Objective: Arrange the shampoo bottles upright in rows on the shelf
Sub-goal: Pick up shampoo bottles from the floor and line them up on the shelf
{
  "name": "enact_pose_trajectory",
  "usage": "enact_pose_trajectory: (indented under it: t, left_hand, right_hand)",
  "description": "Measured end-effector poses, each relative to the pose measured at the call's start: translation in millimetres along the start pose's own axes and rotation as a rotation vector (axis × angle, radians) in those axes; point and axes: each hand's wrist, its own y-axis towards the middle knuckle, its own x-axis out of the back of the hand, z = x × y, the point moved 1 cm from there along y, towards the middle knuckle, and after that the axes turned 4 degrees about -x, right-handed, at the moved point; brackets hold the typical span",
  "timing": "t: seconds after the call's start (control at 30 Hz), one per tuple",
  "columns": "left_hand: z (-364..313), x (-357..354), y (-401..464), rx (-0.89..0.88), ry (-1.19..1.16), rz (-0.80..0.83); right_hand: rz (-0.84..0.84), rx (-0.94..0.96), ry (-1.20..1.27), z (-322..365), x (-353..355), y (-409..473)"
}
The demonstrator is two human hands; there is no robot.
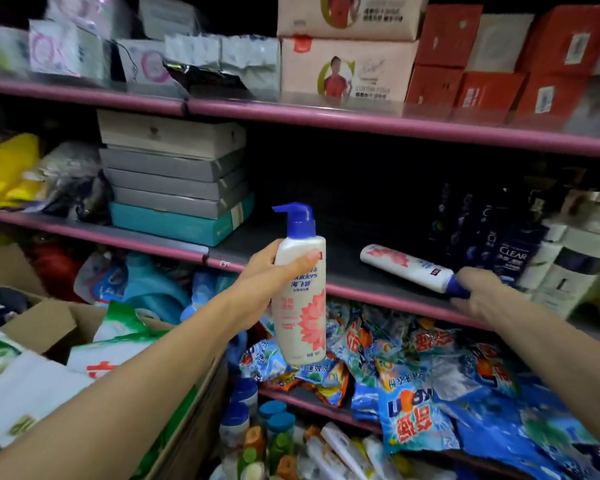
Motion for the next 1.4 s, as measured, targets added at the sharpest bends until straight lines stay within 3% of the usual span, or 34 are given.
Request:
enact_pose_trajectory:
  t: [0.13,0.17,0.27,0.33,0.47,0.7,0.97,1.1,1.3,1.4]
  left_hand:
    - [-0.1,-4.3,-3.0,-0.003,0.005,0.066]
    - [-0.3,-7.6,-4.1,-0.004,0.011,0.081]
    - [-1.0,-19.0,-8.8,-0.002,-0.005,0.105]
    - [-3.0,-24.4,-12.7,-0.004,-0.003,0.127]
    - [-4.6,-27.9,-18.9,-0.006,0.006,0.129]
    - [-2.0,-26.0,-24.6,-0.023,0.021,0.049]
    - [0.2,-22.2,-26.4,-0.069,0.058,0.032]
    - [0.7,-19.2,-27.5,-0.06,0.064,0.022]
    - [-0.1,-12.9,-33.8,-0.007,-0.001,0.107]
    - [1.6,-16.1,-34.6,-0.012,0.021,0.064]
  right_hand:
    - [-0.023,0.27,-0.42,14.0,-17.0,-30.1]
    - [0.094,0.361,-0.394,17.9,-23.7,-44.9]
    - [0.748,0.444,-0.163,26.7,-49.7,-100.8]
    - [0.888,0.598,-0.273,26.1,-62.0,-125.9]
    - [0.719,0.817,-0.233,19.6,-72.2,-140.0]
    - [0.584,0.883,-0.181,7.3,-76.2,-152.7]
    - [0.539,0.922,-0.153,2.4,-79.1,-158.1]
    - [0.568,0.906,-0.175,2.4,-82.7,-157.7]
    - [0.817,0.712,-0.319,4.1,-75.2,-149.5]
    - [0.775,0.735,-0.3,-3.2,-72.6,-151.9]
